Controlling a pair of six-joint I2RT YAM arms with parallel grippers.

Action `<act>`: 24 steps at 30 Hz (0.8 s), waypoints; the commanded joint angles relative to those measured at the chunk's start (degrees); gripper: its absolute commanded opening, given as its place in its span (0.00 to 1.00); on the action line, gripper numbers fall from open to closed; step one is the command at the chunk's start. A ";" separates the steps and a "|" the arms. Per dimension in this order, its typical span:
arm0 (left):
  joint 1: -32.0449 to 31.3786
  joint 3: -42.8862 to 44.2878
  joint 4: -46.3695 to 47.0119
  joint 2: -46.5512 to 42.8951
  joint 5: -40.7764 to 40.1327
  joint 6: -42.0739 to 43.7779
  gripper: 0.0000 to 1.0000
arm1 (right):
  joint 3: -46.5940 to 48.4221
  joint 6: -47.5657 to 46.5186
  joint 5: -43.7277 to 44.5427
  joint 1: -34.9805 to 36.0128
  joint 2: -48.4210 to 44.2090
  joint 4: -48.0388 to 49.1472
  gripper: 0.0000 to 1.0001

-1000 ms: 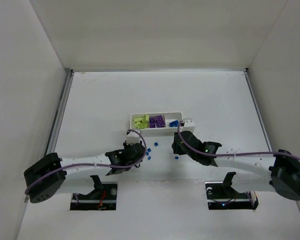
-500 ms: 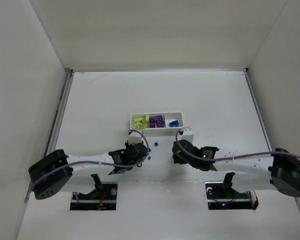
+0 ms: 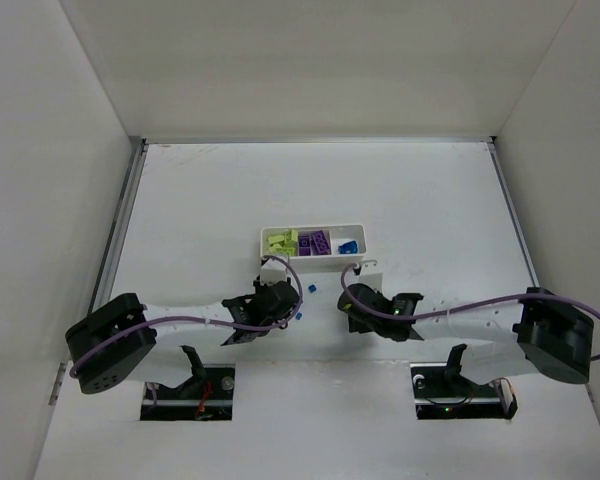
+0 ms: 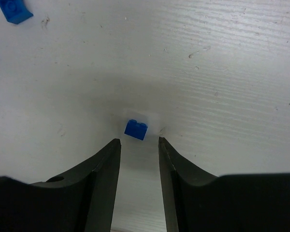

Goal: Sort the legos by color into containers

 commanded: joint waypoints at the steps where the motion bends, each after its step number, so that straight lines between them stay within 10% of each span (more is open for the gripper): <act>1: 0.68 0.51 -0.25 -1.36 -0.22 0.74 0.28 | 2.45 -0.52 0.36 0.40 1.69 0.45 0.43; 24: 1.30 1.12 2.48 0.66 1.63 1.88 0.32 | 3.33 -1.13 4.58 0.04 0.48 2.39 0.27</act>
